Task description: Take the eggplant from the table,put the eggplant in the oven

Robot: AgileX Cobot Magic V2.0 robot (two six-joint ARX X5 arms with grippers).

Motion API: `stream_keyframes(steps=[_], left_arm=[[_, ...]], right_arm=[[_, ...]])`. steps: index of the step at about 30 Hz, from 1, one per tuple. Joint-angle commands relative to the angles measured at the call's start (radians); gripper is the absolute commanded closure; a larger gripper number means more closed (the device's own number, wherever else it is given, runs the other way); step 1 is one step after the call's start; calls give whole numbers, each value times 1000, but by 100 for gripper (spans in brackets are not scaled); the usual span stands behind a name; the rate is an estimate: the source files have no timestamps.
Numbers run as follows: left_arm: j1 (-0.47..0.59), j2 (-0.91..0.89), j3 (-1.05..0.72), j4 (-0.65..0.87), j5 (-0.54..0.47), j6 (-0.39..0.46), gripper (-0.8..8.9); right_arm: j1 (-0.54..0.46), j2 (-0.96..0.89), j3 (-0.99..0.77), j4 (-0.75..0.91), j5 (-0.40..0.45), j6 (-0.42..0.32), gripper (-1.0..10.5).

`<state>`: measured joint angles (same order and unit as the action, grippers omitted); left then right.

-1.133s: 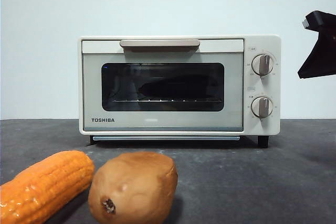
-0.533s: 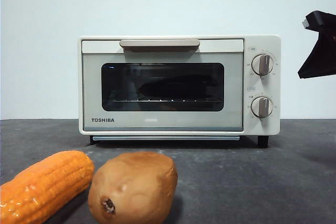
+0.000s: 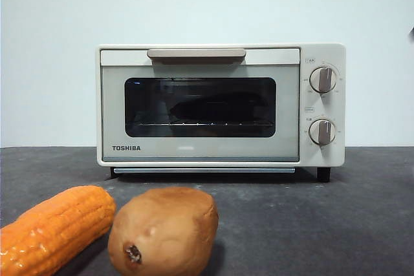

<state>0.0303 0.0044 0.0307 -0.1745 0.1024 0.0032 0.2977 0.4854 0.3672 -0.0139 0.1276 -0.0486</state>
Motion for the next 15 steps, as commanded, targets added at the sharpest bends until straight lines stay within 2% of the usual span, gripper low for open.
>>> stream_keyframes(steps=[1,5,9,15], left_arm=[[2,-2,-27,-2,-2,8,810],[2,-2,-27,-2,-2,8,810],[2,-2,-27,-2,-2,8,810],[2,-2,-27,-2,-2,8,810]], right_arm=[[-56,-116,4,4,19,-57,944],[-195,-263,-44,6,-34,-54,944],[-290,-341,-131,5,-134,-11,944],[-345,-407,-270,-2,-248,72,944]])
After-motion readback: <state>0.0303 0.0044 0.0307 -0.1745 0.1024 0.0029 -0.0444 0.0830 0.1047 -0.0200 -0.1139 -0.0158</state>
